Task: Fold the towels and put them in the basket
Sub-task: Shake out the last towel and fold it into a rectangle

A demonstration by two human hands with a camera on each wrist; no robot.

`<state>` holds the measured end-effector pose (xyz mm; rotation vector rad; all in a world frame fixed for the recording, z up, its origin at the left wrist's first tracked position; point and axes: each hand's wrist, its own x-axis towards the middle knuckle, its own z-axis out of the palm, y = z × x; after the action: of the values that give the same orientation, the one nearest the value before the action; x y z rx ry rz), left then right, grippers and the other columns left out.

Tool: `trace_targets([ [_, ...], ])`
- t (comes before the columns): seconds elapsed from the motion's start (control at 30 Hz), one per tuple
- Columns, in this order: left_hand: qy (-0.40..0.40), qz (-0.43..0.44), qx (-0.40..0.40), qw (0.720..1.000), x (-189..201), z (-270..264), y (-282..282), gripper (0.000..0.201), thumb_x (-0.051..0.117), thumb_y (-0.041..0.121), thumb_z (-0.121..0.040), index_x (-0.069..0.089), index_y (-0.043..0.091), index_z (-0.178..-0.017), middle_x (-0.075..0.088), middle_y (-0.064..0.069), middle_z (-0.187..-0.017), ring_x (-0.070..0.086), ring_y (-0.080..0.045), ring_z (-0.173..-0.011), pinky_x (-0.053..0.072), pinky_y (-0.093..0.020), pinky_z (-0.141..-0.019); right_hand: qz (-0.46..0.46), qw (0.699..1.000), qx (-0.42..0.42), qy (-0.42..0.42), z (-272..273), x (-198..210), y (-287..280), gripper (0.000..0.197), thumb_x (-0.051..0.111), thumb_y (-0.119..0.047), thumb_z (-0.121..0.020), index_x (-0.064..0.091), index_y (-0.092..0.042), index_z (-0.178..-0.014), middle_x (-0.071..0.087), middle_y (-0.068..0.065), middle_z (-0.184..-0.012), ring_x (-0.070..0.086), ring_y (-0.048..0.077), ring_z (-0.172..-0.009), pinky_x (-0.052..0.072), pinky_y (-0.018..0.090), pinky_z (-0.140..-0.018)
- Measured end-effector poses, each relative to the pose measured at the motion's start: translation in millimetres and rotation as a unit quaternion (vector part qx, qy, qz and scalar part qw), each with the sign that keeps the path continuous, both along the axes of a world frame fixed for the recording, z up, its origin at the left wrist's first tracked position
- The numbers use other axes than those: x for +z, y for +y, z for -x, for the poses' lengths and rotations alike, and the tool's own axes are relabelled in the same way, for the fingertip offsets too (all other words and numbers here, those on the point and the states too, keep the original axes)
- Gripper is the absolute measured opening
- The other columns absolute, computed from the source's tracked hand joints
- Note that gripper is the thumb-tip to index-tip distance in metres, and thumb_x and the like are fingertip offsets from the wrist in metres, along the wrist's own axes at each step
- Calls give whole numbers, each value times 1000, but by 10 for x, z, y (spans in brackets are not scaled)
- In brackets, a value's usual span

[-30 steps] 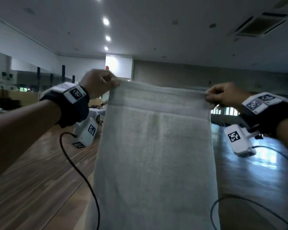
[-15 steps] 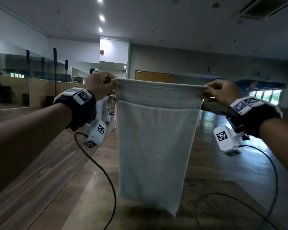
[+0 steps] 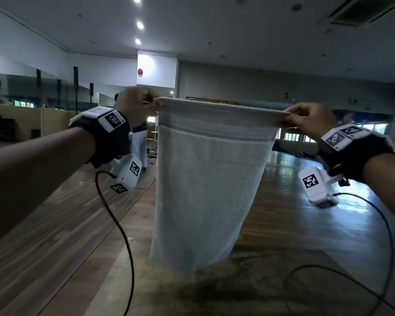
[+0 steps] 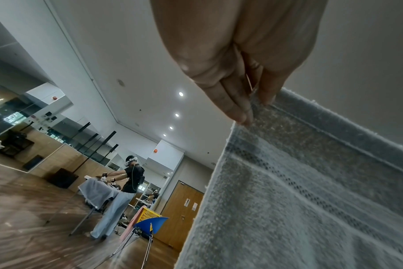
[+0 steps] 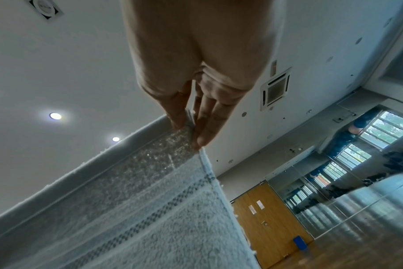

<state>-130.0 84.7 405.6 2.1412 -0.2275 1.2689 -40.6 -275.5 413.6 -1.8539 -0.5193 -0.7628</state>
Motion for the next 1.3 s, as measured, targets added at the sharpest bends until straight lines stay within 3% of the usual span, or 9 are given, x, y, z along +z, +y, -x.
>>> trace_targets([
  [0.33, 70, 4, 43, 997, -593, -867, 352, 21, 64, 20, -85, 68, 2, -95, 69, -13, -92, 63, -28, -85, 54, -46, -82, 56, 993, -1, 107, -797, -526, 345, 15, 67, -5, -82, 65, -6, -97, 66, 14, -93, 65, 20, -74, 58, 18, -57],
  [0.43, 72, -4, 51, 996, -916, -1142, 433, 20, 64, 16, -85, 68, -3, -92, 66, 13, -80, 55, -20, -85, 48, -26, -69, 62, 989, 3, 132, -1143, -876, 437, 16, 66, -2, -83, 64, 0, -99, 65, 19, -98, 65, 27, -82, 58, 26, -72],
  [0.53, 85, -11, 68, 994, -1297, -1339, 483, 22, 62, 17, -87, 68, -1, -99, 70, -13, -94, 56, -8, -71, 36, -12, -60, 46, 990, -2, 133, -1427, -1258, 522, 11, 64, -5, -85, 66, -3, -95, 66, 17, -92, 65, 29, -88, 56, 38, -84],
  [0.67, 80, 17, 80, 993, -1837, -1460, 494, 23, 64, 19, -85, 70, 2, -99, 71, -14, -100, 61, -3, -76, 40, -5, -61, 26, 992, -26, 118, -1619, -1812, 634, 11, 66, -12, -83, 70, -6, -92, 67, 12, -84, 64, 24, -78, 55, 42, -84],
  [0.77, 92, 57, 82, 991, -2274, -1426, 490, 21, 64, 20, -84, 71, 4, -97, 71, -13, -100, 66, -20, -93, 51, -26, -80, 24, 991, -21, 127, -1567, -2280, 664, 6, 66, -15, -83, 70, -18, -86, 70, 11, -85, 68, 28, -84, 55, 45, -85],
  [0.9, 152, 21, 50, 987, -3054, -1136, 483, 14, 65, 7, -81, 69, -2, -90, 70, -16, -97, 66, -21, -87, 47, -17, -78, 60, 983, -17, 174, -1299, -3014, 552, 11, 65, -13, -81, 69, -23, -83, 71, 10, -85, 68, 27, -85, 54, 44, -85],
  [0.97, 225, -11, -3, 974, -3505, -887, 490, 11, 65, 0, -79, 67, -5, -89, 69, -18, -96, 66, -24, -86, 47, -11, -78, 126, 974, -4, 191, -1049, -3426, 441, 14, 65, -11, -81, 68, -25, -82, 70, 7, -87, 65, 19, -82, 52, 29, -80],
  [1.07, 328, -86, -60, 939, -4112, -476, 484, 12, 68, -1, -76, 69, -3, -88, 71, -16, -91, 68, -27, -82, 55, -33, -77, 259, 939, 34, 223, -626, -3996, 281, 14, 68, -6, -80, 69, -20, -83, 67, 3, -91, 60, 12, -83, 43, 8, -72],
  [1.3, 445, -193, -88, 870, -4789, 81, 421, 21, 67, 16, -82, 70, 10, -102, 67, -5, -117, 64, -20, -104, 50, -32, -89, 421, 868, 101, 244, -104, -4857, 46, 15, 66, -1, -80, 72, -9, -92, 67, 6, -107, 63, 19, -97, 45, 27, -87],
])
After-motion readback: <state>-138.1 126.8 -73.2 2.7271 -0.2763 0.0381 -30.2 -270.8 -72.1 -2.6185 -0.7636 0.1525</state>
